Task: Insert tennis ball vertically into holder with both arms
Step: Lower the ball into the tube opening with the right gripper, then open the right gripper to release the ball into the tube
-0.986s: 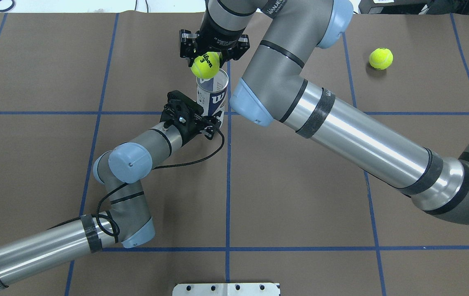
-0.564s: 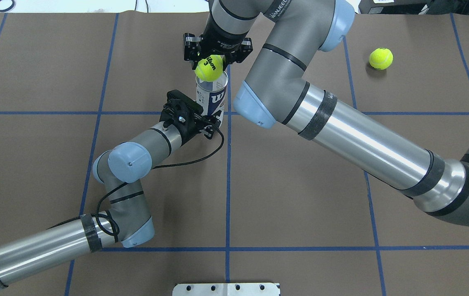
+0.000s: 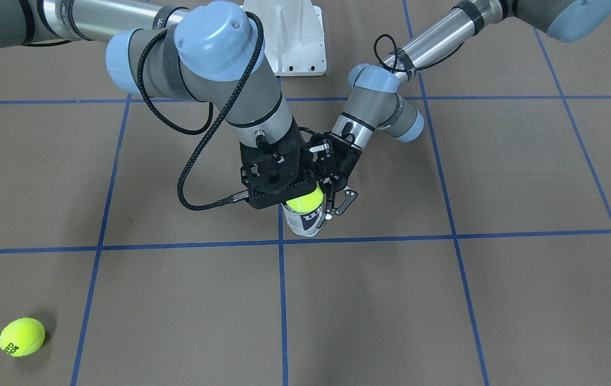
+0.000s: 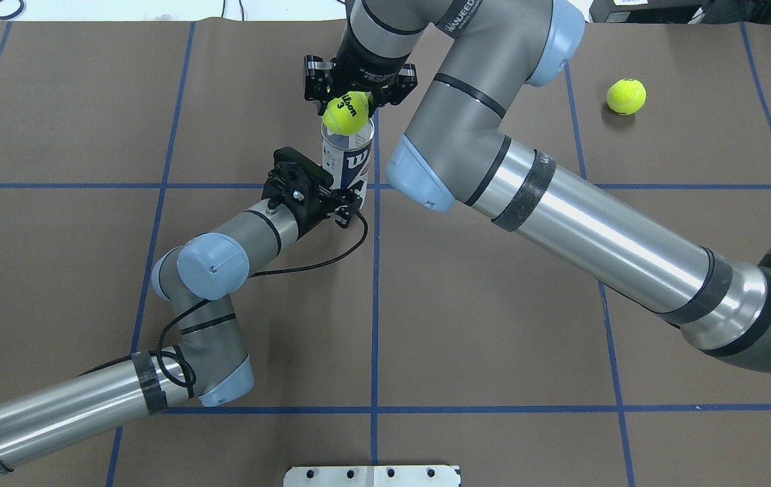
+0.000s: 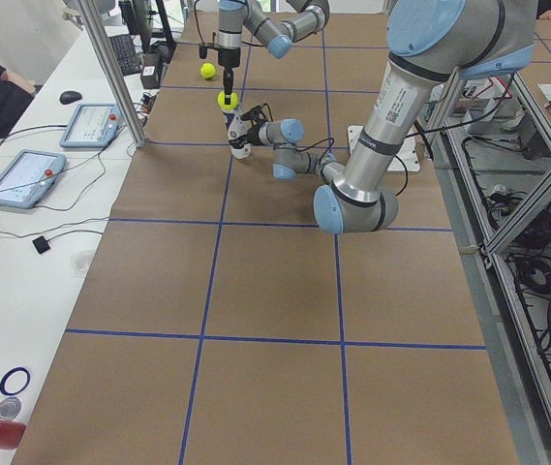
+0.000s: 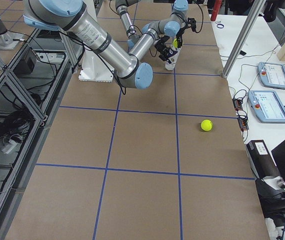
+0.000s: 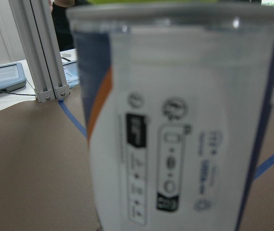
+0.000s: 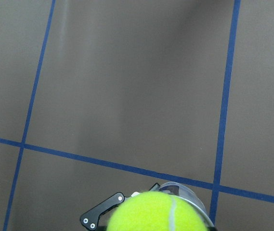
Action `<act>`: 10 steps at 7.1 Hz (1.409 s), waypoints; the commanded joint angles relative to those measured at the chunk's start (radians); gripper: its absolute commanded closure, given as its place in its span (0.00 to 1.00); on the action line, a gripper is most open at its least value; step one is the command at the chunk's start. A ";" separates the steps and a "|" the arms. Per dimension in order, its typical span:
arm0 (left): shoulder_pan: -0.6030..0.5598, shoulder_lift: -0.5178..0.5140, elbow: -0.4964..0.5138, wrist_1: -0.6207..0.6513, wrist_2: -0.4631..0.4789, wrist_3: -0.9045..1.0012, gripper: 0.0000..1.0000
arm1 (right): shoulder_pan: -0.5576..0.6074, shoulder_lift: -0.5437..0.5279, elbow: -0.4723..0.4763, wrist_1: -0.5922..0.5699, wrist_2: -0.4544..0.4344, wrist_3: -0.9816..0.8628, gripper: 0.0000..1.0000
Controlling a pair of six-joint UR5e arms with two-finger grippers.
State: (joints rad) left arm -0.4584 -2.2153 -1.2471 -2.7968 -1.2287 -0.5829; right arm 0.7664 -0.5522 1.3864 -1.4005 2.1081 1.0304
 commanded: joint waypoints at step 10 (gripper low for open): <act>-0.003 0.002 0.000 0.000 0.000 0.005 0.02 | -0.002 -0.003 0.013 -0.002 -0.022 0.025 0.03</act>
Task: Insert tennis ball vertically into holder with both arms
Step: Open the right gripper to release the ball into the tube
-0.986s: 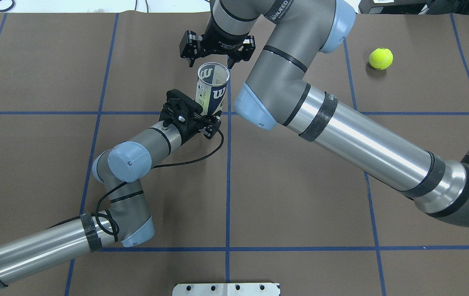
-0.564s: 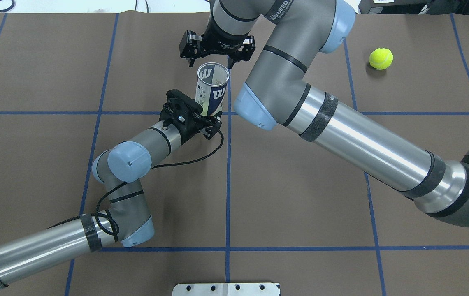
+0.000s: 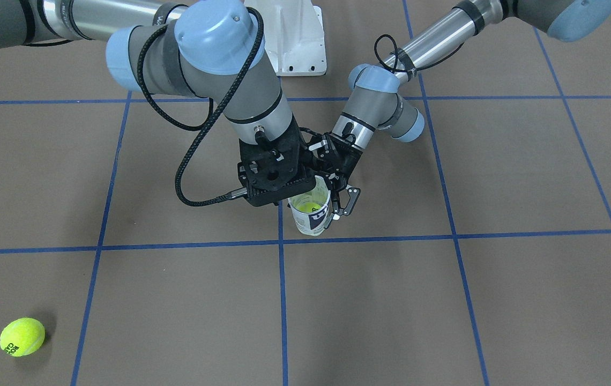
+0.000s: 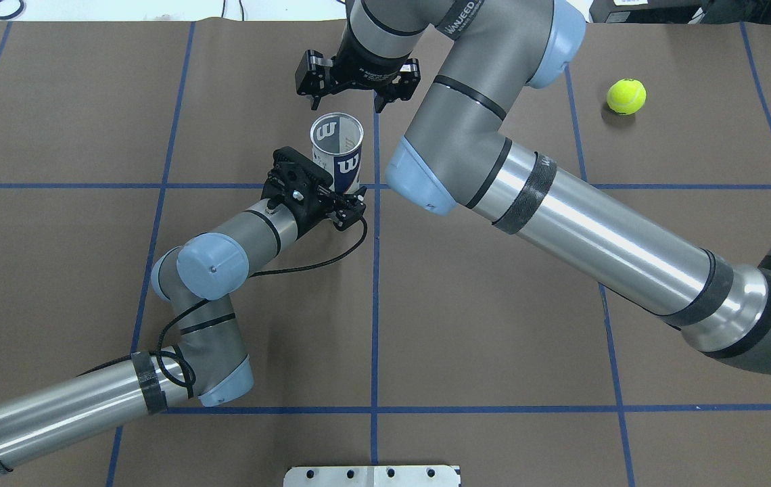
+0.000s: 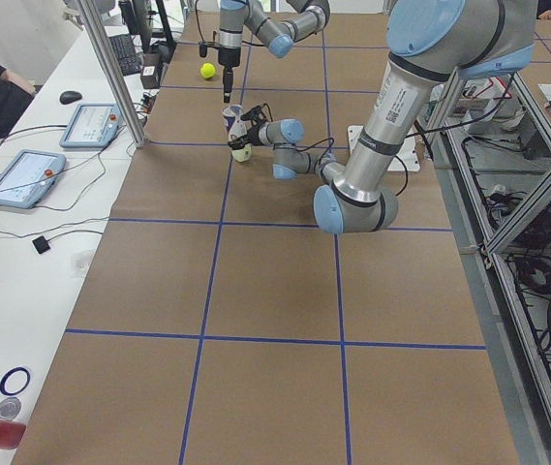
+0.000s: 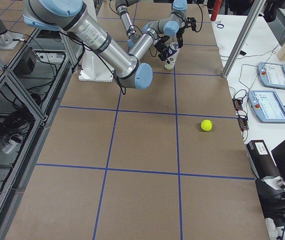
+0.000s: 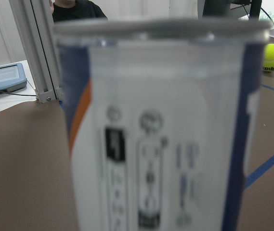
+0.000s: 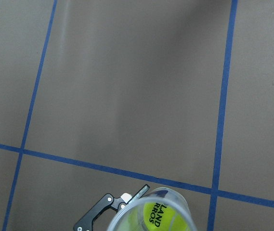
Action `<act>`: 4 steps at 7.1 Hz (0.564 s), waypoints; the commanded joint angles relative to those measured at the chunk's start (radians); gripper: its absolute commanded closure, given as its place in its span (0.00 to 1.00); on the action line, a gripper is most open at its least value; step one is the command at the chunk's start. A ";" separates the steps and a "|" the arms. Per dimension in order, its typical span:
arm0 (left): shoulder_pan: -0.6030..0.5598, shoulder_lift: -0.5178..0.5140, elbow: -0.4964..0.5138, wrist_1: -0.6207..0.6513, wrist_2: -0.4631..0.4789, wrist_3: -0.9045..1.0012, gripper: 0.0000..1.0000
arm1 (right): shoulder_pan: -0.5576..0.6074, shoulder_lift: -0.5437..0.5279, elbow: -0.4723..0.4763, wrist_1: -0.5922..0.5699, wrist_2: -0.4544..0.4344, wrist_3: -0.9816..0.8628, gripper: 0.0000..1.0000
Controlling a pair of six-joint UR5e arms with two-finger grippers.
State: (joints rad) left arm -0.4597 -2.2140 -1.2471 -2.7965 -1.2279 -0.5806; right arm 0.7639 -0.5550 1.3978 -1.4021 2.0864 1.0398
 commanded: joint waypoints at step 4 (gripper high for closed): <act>-0.005 0.013 -0.005 -0.003 -0.002 0.010 0.01 | 0.000 0.000 0.003 -0.002 0.001 0.020 0.02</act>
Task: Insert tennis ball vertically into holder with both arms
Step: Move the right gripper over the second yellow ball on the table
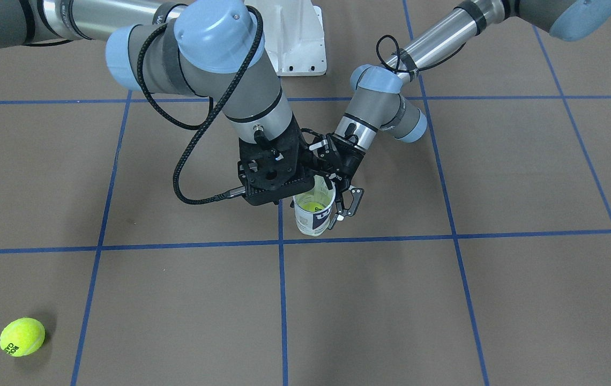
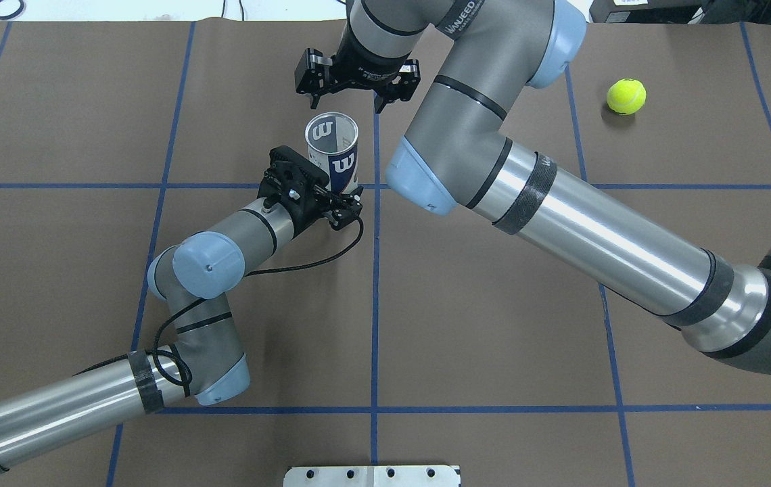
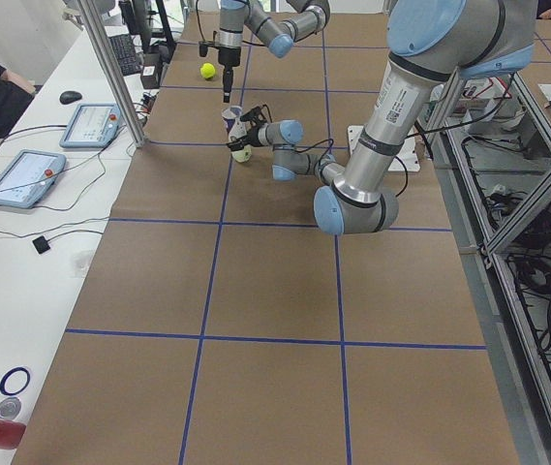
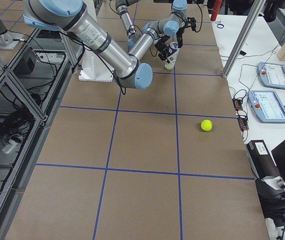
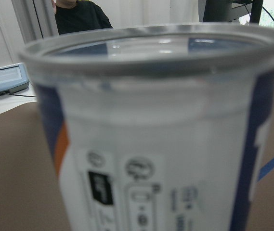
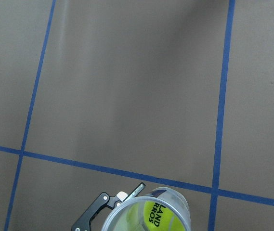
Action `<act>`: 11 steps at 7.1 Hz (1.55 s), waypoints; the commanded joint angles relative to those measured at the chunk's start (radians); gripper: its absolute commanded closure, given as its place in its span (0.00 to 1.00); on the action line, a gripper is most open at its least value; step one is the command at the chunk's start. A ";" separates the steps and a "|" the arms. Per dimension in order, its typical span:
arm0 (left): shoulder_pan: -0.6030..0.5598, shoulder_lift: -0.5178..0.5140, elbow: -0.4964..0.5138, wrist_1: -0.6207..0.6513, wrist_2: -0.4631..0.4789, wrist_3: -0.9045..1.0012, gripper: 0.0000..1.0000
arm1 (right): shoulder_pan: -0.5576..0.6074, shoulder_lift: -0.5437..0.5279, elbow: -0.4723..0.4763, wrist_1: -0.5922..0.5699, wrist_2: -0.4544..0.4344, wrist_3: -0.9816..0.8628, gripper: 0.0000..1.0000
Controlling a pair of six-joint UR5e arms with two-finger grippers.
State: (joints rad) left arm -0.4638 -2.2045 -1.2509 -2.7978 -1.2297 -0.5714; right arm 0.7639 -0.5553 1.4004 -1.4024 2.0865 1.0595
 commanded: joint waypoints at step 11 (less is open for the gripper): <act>0.005 0.046 -0.042 -0.012 -0.007 0.002 0.01 | 0.409 -0.242 -0.186 0.008 0.110 -0.381 0.02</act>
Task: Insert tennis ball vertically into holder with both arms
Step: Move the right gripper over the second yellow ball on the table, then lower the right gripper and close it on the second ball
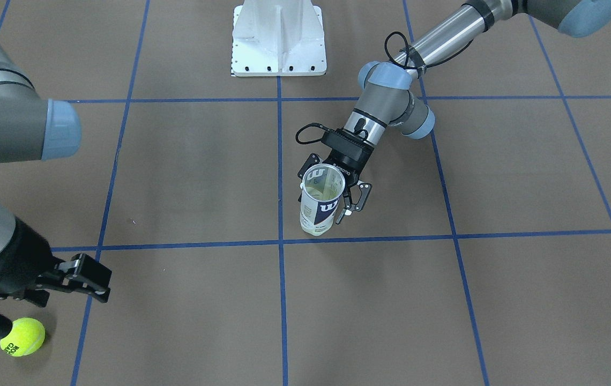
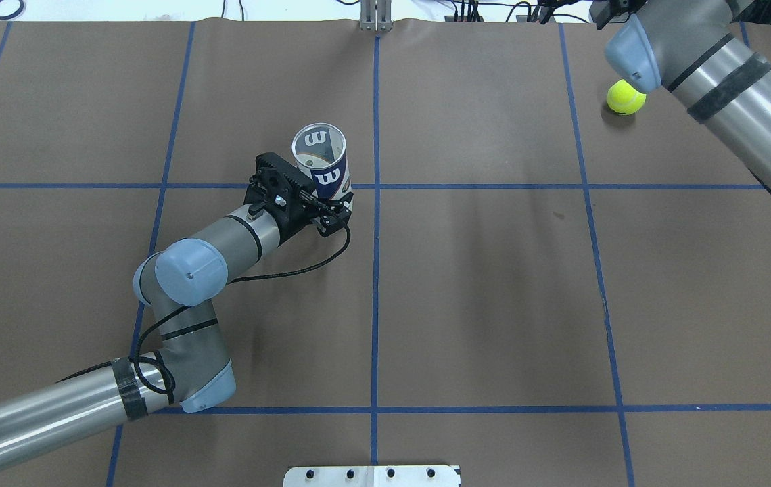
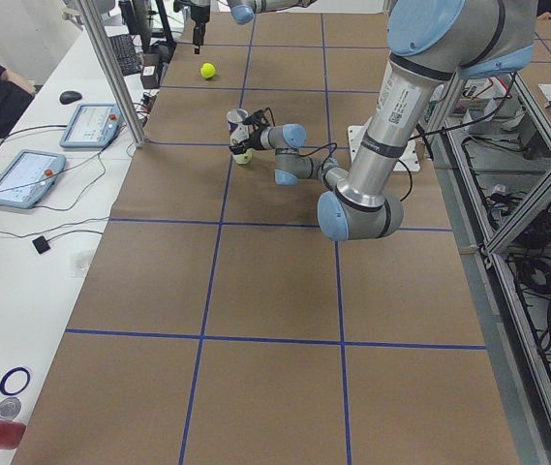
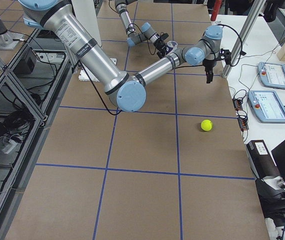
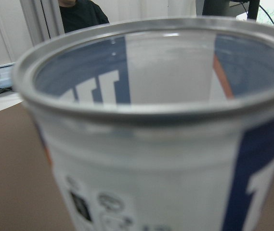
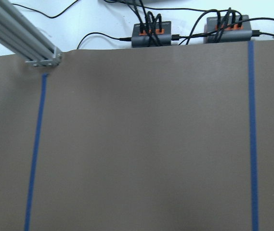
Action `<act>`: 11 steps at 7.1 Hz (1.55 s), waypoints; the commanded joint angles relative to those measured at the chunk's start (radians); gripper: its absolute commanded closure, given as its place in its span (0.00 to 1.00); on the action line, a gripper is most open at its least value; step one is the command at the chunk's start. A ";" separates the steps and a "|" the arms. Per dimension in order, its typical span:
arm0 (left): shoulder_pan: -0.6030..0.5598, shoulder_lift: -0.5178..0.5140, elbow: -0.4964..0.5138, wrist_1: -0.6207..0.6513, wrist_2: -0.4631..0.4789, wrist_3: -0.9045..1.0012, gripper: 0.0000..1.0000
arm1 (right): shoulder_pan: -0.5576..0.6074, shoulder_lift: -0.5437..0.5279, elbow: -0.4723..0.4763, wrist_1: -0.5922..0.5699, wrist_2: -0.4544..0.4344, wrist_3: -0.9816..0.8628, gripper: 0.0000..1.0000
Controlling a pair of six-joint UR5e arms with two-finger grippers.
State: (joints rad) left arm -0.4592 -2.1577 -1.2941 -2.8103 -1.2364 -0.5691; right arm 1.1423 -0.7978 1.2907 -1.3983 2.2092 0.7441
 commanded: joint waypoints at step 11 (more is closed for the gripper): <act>0.001 -0.001 0.001 0.002 -0.003 0.000 0.01 | -0.073 -0.075 -0.393 0.308 -0.273 -0.195 0.02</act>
State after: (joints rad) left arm -0.4586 -2.1582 -1.2931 -2.8099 -1.2389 -0.5691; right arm 1.0880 -0.8678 0.9104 -1.0944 1.9577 0.5493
